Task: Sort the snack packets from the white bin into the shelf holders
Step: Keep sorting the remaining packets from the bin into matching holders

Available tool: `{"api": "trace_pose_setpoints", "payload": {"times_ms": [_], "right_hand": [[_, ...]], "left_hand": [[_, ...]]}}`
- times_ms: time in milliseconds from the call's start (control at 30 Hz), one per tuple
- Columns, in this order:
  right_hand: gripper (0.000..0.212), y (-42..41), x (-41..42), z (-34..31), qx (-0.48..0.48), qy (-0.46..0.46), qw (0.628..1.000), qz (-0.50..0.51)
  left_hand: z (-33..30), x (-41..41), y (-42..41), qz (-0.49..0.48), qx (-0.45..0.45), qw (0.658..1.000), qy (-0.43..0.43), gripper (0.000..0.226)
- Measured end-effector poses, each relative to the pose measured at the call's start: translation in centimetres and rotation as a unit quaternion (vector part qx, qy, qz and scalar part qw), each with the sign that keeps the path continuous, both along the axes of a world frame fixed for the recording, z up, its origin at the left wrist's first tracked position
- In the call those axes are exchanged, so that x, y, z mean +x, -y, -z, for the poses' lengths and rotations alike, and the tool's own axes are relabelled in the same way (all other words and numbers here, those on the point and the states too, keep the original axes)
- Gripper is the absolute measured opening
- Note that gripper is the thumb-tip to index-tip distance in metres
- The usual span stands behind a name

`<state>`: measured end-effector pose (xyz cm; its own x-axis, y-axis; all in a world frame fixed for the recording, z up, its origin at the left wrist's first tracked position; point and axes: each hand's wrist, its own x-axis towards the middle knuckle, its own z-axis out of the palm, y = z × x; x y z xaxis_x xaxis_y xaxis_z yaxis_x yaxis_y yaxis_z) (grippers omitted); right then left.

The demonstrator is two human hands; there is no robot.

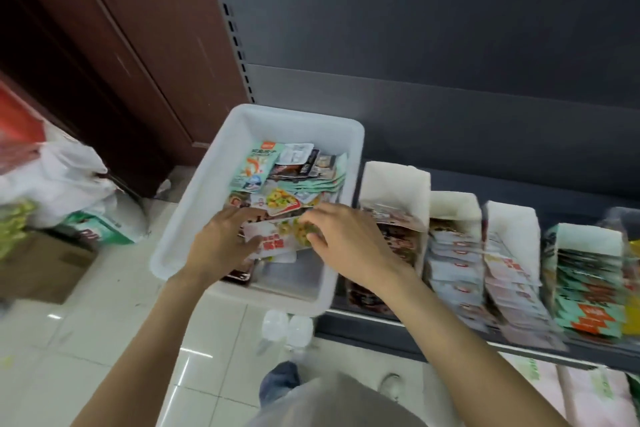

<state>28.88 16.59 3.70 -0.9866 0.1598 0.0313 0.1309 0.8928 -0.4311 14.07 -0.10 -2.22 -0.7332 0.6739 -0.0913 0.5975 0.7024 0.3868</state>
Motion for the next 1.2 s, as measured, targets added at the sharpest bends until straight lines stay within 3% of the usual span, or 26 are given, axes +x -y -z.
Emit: {"api": "trace_pose_setpoints", "payload": {"times_ms": [267, 433, 500, 567, 600, 667, 733, 800, 867, 1000, 1133, 1200], "right_hand": [[0.045, 3.1, -9.9, 6.6, 0.094, 0.247, 0.963, 0.058], [0.067, 3.5, -10.9, 8.6, 0.084, 0.272, 0.955, 0.079], [0.055, 3.4, -10.5, 8.2, 0.1, 0.274, 0.955, 0.06], [0.034, 3.3, -9.9, 7.0, 0.09, 0.243, 0.963, 0.066], [0.028, 3.2, -9.4, 6.3, 0.058, 0.21, 0.972, 0.09], [0.024, 3.1, -8.4, 4.9, -0.078, 0.104, 0.974, 0.184], [0.021, 3.2, -7.4, 3.5, -0.311, -0.028, 0.908, 0.278], [0.019, 3.8, -6.4, 2.3, -0.475, -0.098, 0.816, 0.313], [0.023, 4.1, -5.5, 1.5, -0.529, -0.122, 0.776, 0.321], [0.04, 2.6, -2.6, 0.2, -0.515, -0.189, 0.76, 0.35], [0.038, 0.0, 2.2, -1.4, -0.335, -0.142, 0.869, 0.336], [0.026, -1.0, 4.8, -2.0, -0.336, -0.118, 0.881, 0.311]], "left_hand": [[2.0, -6.0, -0.1, 0.129, -0.119, 0.982, 0.065, 0.07], [2.8, -6.8, -0.4, 0.15, -0.123, 0.978, 0.076, 0.065], [2.7, -7.2, -0.4, 0.147, -0.116, 0.978, 0.092, 0.064], [2.3, -7.7, 0.0, 0.131, -0.045, 0.976, 0.169, 0.07], [1.7, -7.8, 0.3, 0.11, 0.025, 0.966, 0.232, 0.075], [-0.2, -7.6, 0.7, 0.048, 0.196, 0.914, 0.351, 0.078], [-2.2, -6.8, 0.8, 0.015, 0.281, 0.86, 0.425, 0.067], [-3.5, -5.8, 0.1, 0.048, 0.269, 0.849, 0.452, 0.045], [-4.2, -4.8, -0.9, 0.089, 0.252, 0.851, 0.452, 0.026], [-4.5, -3.0, -2.7, 0.137, 0.227, 0.883, 0.387, 0.016], [-4.7, -0.9, -4.4, 0.23, 0.186, 0.921, 0.255, 0.014], [-5.1, 0.7, -5.7, 0.281, 0.187, 0.927, 0.164, 0.018]]}}
